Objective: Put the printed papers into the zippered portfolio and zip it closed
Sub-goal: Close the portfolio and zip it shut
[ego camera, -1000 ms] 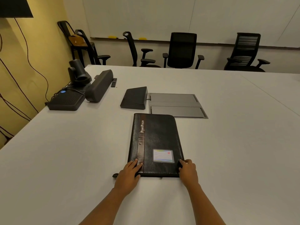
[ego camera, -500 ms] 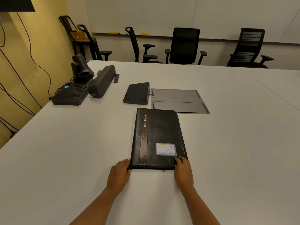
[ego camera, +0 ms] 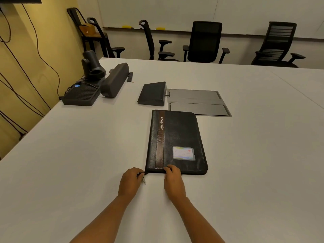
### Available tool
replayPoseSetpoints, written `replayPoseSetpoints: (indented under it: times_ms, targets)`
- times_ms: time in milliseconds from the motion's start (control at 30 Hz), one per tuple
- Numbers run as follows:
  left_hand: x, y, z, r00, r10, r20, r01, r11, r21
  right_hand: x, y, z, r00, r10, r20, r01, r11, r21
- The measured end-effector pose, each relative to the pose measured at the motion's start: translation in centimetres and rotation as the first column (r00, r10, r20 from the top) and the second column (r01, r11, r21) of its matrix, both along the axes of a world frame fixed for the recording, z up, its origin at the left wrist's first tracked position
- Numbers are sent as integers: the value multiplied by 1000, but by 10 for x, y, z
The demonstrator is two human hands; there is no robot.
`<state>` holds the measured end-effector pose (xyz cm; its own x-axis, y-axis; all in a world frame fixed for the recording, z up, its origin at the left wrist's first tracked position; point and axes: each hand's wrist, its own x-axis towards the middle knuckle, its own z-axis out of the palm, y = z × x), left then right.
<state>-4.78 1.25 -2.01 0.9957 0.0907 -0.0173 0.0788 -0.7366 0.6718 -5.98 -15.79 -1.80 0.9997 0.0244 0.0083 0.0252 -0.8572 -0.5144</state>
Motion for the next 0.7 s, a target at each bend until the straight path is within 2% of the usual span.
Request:
replayPoseSetpoints:
  times_ms: [167,267,433,600,700]
  targets:
    - [-3,-3,4,997,68,-22,-70,992,-109,-11,34,-1,992,128,-23,-124,985,116]
    - [-4,-4,5,995,97,-36,-102,982,-159,-15,52,-1,995,68,-75,-48,970,237]
    - [-4,-7,5,983,160,-88,-177,956,-235,-8,66,2,984,-15,-179,67,955,289]
    - [-5,-5,4,972,152,-181,-207,917,-340,-4,69,2,967,-102,-235,167,947,274]
    - [-4,1,4,972,125,-197,-185,927,-325,-1,66,4,966,-105,-238,165,955,245]
